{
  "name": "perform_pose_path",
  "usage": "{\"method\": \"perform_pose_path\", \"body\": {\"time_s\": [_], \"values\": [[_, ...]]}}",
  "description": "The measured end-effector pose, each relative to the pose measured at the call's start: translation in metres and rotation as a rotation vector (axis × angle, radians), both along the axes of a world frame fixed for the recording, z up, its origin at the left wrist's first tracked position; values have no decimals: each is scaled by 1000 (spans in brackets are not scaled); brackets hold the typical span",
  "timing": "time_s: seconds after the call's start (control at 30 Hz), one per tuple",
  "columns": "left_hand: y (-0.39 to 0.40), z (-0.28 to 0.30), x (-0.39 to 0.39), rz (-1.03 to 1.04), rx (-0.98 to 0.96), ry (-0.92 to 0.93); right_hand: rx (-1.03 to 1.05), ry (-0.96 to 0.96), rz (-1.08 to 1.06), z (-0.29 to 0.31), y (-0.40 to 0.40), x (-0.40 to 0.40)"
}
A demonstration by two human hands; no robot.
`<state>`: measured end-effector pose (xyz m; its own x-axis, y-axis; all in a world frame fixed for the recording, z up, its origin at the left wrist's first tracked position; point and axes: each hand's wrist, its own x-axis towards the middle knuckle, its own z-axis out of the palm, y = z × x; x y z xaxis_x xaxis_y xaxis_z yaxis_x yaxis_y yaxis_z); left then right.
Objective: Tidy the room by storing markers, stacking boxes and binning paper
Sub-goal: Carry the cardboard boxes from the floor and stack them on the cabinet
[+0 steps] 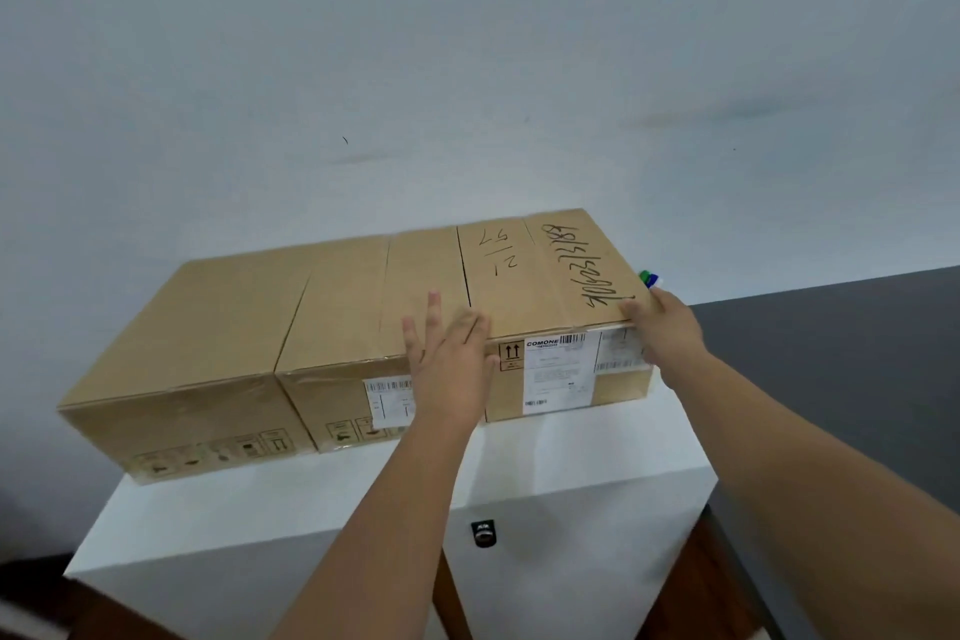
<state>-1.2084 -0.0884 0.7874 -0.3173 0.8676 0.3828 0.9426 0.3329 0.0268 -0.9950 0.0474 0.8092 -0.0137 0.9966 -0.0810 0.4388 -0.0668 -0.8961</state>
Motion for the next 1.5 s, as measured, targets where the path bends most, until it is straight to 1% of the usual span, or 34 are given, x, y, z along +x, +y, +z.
{"method": "perform_pose_path", "body": {"time_s": [0.07, 0.1, 0.17, 0.2, 0.27, 0.3, 0.37, 0.43, 0.5, 0.57, 0.7, 0.83, 0.93, 1.03, 1.17, 1.23, 1.3, 1.4, 1.5], "values": [[5, 3, 2, 16, -5, -15, 18, -32, -28, -3, 9, -8], [5, 2, 5, 30, 0, -27, 6, -12, -38, -5, 10, -9], [3, -1, 15, 29, 32, -64, -87, 132, -58, -13, 7, -7], [2, -2, 23, -4, 52, -86, -139, 222, -78, -18, 3, -3], [2, -4, 45, -116, 61, -130, -202, 355, -143, -30, -6, 10], [3, -5, 59, -181, 54, -149, -222, 374, -172, -37, -9, 21], [6, -9, 92, -331, 46, -198, -267, 306, -181, -53, -18, 54], [11, -16, 130, -458, 12, -298, -296, 169, -167, -68, -30, 102], [14, -29, 170, -516, -71, -401, -297, 63, -207, -79, -45, 158], [15, -44, 213, -565, -164, -454, -273, -21, -265, -86, -64, 221], [10, -70, 308, -742, -328, -402, -326, -146, -378, -103, -107, 353], [0, -87, 415, -884, -436, -333, -498, -182, -487, -122, -171, 481], [-12, -101, 498, -882, -503, -358, -620, -207, -504, -138, -214, 573], [-22, -124, 577, -841, -630, -416, -694, -270, -475, -152, -248, 651], [-37, -164, 662, -849, -859, -362, -748, -338, -502, -166, -282, 730], [-50, -184, 692, -857, -1003, -392, -789, -374, -495, -176, -290, 759], [-57, -206, 711, -824, -1113, -461, -804, -379, -480, -195, -288, 777], [-56, -246, 729, -731, -1254, -560, -840, -370, -454, -227, -282, 792], [-52, -290, 739, -627, -1380, -592, -904, -341, -425, -271, -274, 804]]}}
